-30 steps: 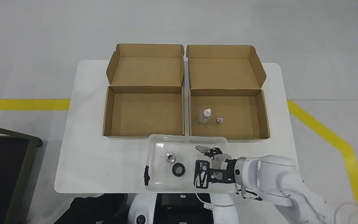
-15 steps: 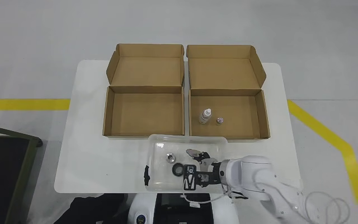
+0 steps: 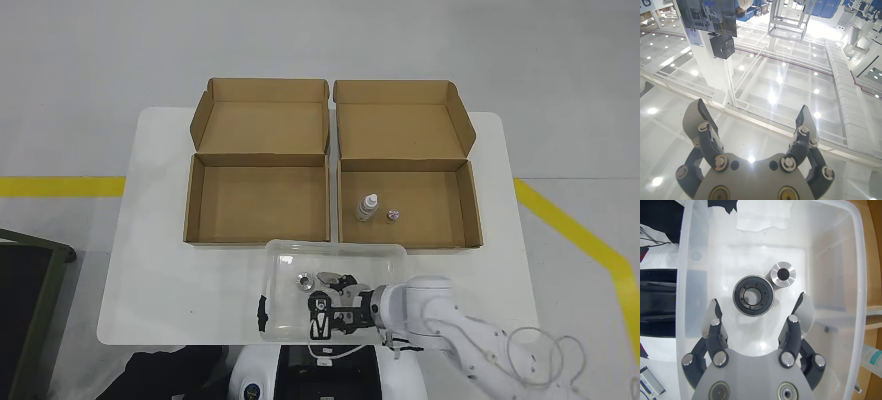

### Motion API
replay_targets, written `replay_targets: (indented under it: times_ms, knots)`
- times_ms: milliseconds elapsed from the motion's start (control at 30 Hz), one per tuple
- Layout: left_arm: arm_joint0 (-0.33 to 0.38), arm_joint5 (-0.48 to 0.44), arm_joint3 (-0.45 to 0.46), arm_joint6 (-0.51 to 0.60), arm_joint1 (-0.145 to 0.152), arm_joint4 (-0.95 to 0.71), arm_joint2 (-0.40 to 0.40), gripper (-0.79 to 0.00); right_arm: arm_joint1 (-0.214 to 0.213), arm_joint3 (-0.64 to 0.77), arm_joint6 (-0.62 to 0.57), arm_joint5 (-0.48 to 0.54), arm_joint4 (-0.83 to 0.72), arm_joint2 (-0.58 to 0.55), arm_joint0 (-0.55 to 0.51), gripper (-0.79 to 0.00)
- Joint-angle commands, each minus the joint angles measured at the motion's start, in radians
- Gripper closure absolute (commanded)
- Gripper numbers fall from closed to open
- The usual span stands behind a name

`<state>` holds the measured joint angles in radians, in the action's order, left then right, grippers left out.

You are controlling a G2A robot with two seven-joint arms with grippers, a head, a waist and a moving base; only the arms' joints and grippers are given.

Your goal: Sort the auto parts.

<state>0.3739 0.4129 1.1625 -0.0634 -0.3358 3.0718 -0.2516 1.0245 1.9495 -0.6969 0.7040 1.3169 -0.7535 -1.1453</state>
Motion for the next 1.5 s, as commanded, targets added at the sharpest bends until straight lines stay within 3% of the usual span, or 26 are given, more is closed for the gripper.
replay_targets:
  times_ms: [0,300,400,567,1067,1467]
  knots:
    - [0.0,0.0,0.0,0.0,0.0,0.0,0.0,-0.785,0.005,-0.008,0.003,-0.004,0.0,0.011,0.009,-0.631]
    - [0.0,0.0,0.0,0.0,0.0,0.0,0.0,-0.785,0.024,-0.049,0.021,-0.011,-0.014,0.046,0.038,-0.496]
    - [0.0,0.0,0.0,0.0,0.0,0.0,0.0,-0.785,0.028,-0.062,0.024,-0.01,-0.014,0.049,0.044,-0.366]
    - [0.0,0.0,0.0,0.0,0.0,0.0,0.0,-0.785,0.029,-0.064,0.027,-0.004,-0.026,0.04,0.045,0.0]
    - [0.0,0.0,0.0,0.0,0.0,0.0,0.0,-0.785,-0.005,0.018,0.067,0.05,-0.133,-0.101,-0.018,0.0]
    - [0.0,0.0,0.0,0.0,0.0,0.0,0.0,-0.785,-0.034,0.18,0.262,0.063,-0.19,-0.28,-0.095,0.0]
